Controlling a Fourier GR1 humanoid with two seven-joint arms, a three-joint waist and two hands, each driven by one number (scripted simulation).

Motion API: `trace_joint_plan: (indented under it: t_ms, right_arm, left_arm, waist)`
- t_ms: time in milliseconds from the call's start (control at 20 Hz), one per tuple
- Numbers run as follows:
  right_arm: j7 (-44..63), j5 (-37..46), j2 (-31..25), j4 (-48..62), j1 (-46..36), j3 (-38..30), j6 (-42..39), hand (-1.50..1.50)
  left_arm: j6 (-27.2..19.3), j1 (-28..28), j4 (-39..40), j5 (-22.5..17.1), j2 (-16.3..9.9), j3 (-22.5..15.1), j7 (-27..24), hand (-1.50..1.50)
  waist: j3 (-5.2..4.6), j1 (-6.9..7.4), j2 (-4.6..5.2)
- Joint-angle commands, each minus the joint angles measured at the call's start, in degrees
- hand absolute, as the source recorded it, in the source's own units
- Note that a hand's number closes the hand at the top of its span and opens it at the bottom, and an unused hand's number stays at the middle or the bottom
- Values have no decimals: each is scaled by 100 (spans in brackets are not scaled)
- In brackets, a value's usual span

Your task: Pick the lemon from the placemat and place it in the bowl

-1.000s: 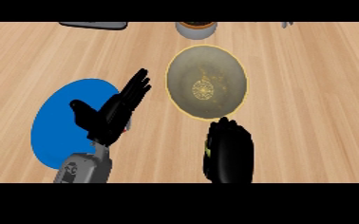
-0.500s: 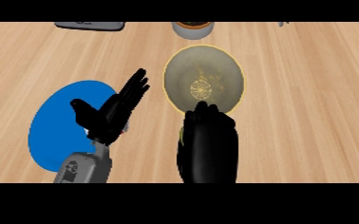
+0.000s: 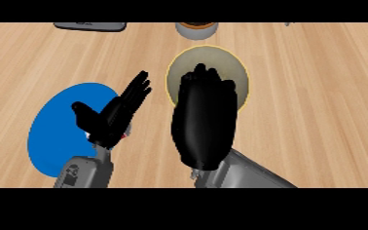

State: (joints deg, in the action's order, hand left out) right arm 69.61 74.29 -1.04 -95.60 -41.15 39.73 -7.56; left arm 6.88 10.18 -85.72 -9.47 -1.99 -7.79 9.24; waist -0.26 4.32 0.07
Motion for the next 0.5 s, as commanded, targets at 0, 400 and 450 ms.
trace_joint_plan:
  t_ms: [0, 400, 450]
  right_arm:
    - [1329, -456, 99, 523, -785, -383, -58, 150]
    - [320, -559, 100, 2525, -1344, -1228, 852, 150]
    - [210, -540, 100, 2859, -1633, -1321, 851, 150]
  left_arm:
    - [-126, 89, -41, -30, 93, 42, 111, 0]
    - [-193, -299, -350, 135, 53, -41, -37, 0]
    - [-53, -67, -202, -26, -72, 148, 40, 0]
  waist:
    - [12, -73, 5]
    - [23, -151, 38]
    - [20, -172, 49]
